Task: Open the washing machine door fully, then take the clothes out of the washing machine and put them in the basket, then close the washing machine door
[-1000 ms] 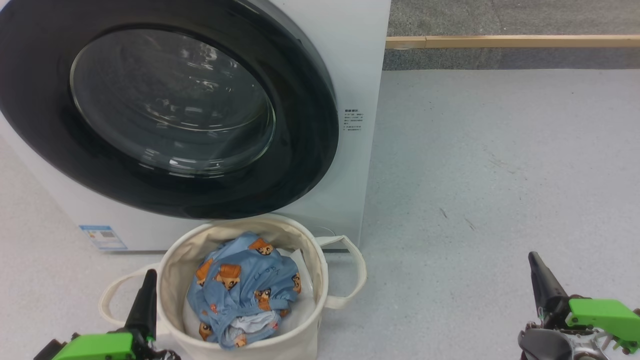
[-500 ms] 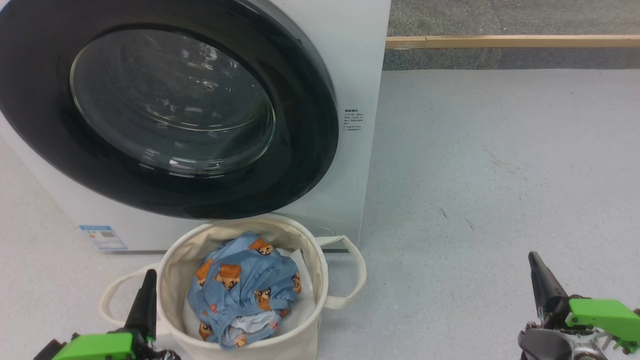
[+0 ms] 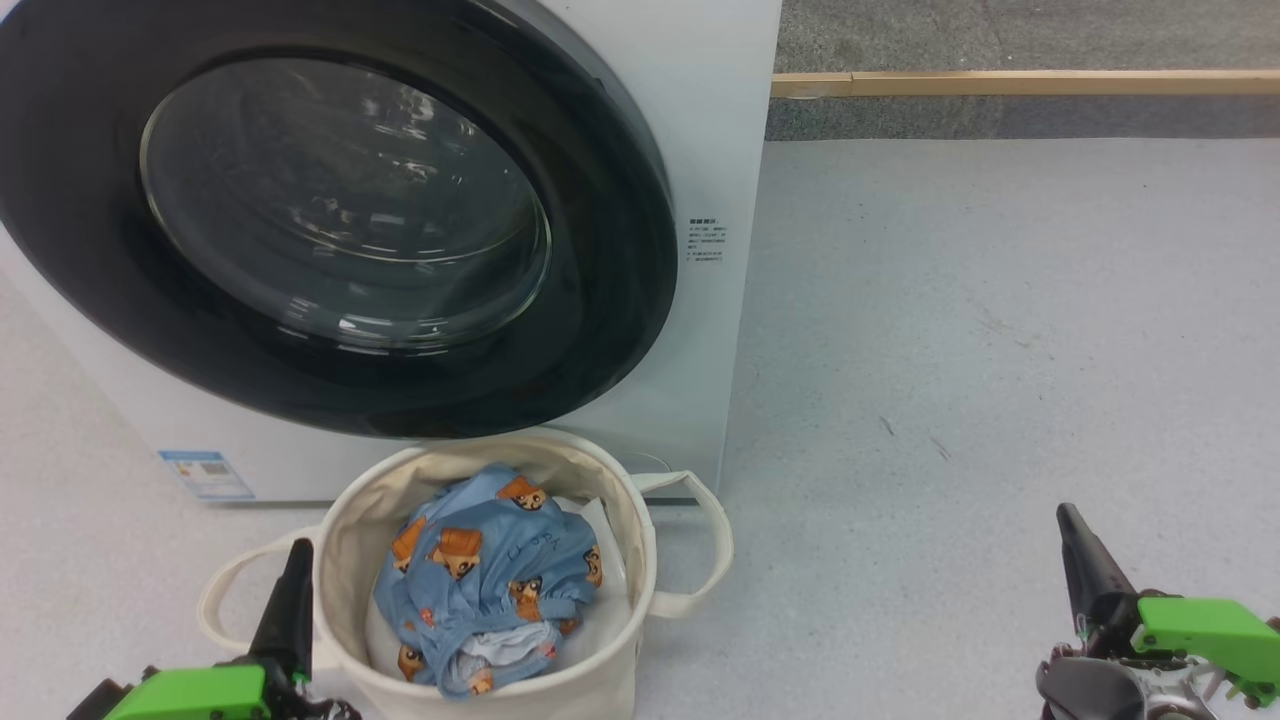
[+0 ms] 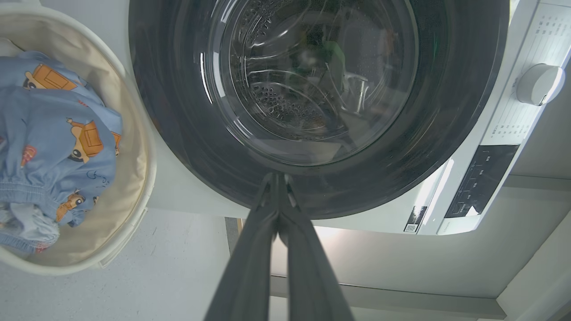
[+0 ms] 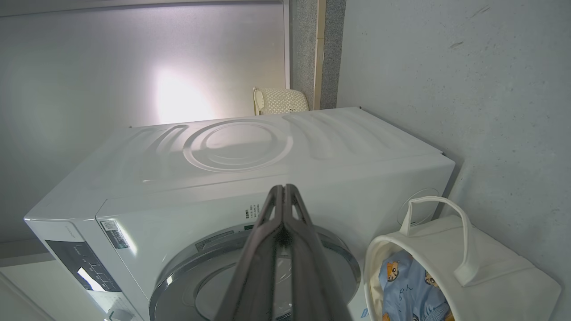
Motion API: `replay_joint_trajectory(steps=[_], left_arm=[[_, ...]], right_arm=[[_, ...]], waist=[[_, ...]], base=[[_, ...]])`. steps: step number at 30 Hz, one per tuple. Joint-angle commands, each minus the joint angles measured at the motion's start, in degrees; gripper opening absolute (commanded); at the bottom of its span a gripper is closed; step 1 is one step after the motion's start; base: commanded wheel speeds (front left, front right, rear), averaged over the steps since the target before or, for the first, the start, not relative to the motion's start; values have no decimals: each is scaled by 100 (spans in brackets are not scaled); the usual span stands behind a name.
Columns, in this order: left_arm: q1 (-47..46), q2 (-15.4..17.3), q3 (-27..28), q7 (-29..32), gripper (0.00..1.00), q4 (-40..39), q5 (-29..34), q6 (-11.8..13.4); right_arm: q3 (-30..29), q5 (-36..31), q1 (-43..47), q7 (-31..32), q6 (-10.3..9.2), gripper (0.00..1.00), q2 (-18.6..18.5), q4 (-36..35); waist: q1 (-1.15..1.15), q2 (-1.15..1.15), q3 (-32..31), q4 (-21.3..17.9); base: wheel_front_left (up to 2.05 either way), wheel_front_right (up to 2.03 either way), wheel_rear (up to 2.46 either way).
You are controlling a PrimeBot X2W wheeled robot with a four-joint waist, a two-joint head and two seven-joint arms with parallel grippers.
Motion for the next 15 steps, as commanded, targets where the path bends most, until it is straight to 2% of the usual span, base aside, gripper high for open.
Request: replay_joint_trajectory(steps=[1, 15], left_arm=[[-143, 17, 196, 35, 0, -211, 25, -40], [-144, 13, 201, 39, 0, -211, 30, -40]], right_arm=[[109, 29, -89, 45, 1, 0, -18, -217], [110, 30, -89, 44, 1, 0, -18, -218]], waist=[[0, 0, 0, 0], [0, 0, 0, 0]], base=[[0, 0, 0], [0, 0, 0]])
